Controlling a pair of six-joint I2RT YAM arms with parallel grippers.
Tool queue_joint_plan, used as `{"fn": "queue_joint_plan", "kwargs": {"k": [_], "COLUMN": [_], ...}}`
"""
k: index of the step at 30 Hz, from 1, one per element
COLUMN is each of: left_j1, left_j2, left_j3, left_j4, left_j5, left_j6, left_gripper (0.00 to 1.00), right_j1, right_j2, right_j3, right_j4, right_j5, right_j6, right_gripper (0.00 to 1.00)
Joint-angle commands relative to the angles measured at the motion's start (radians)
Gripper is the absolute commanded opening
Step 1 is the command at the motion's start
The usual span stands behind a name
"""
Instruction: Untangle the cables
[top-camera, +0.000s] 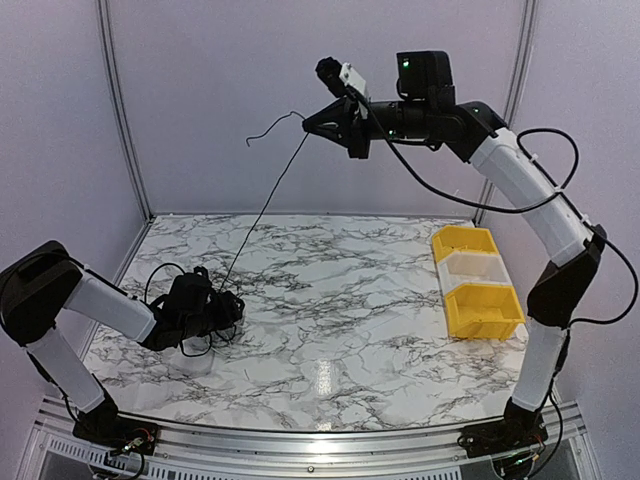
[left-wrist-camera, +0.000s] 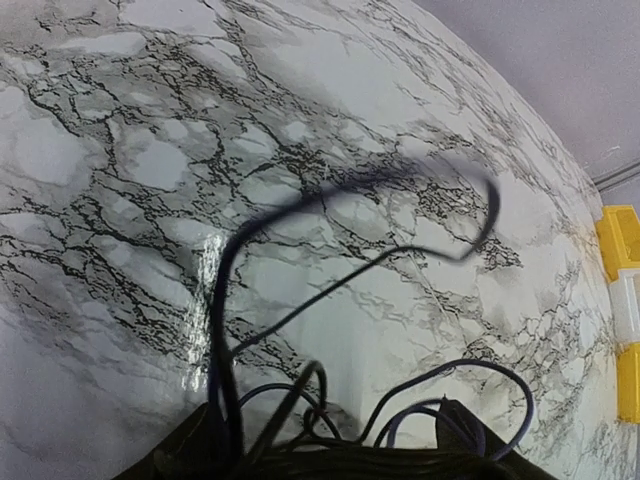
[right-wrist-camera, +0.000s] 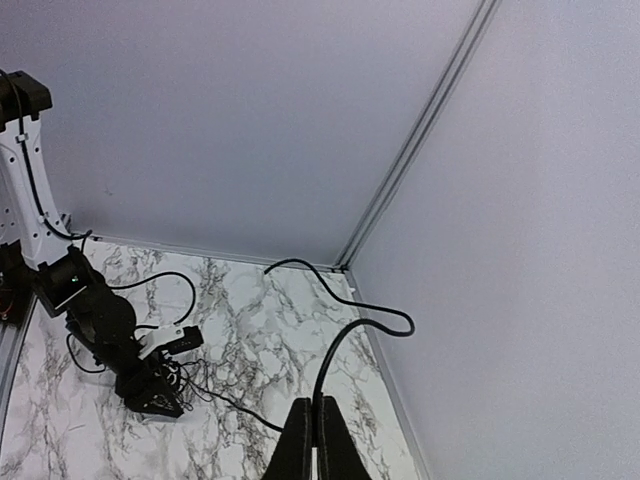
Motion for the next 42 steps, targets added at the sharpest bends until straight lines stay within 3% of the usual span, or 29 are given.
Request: {"fn": "queue_joint_plan", "kwargs": {"k": [1, 9, 17, 23, 35, 42], "left_j1": [0.012, 0.012, 0.011, 0.001, -0.011, -0.009], "left_j2": [0.027, 0.053, 0.066, -0.058, -0.328, -0.377], "left_j3": [-0.038, -0.030, -0.008, 0.004, 0.222, 0.458], "left_j4": [-0.217, -0.229, -0.230, -0.255, -0.661, -0.854], "left_j5": [-0.028, -0.035, -0.025, -0.016, -0.042, -0.059], "left_j6": [0.003, 0.007, 0.011, 0.093, 0.267, 0.420], "left_gripper": [0.75, 0.74, 0.72, 0.76, 0.84, 0.86], "right_j1": [-0.103, -0.309, -0.316, -0.316, -0.318, -0.321], "right_j2": [-0.103, -0.214, -0.267, -0.296, -0.374, -0.419], "right_j3": [0.069, 0.061, -0.002, -0.096, -0.394, -0.528], "right_j4": [0.044, 0.093, 0.102, 0.108, 0.122, 0.116], "right_j5": [0.009, -0.096, -0.114, -0.097, -0.021, 0.051], "right_j6": [0.002, 0.095, 0.100, 0.090, 0.038, -0.004], "right_gripper": [0.00, 0.00, 0.00, 0.00, 0.00, 0.00]}}
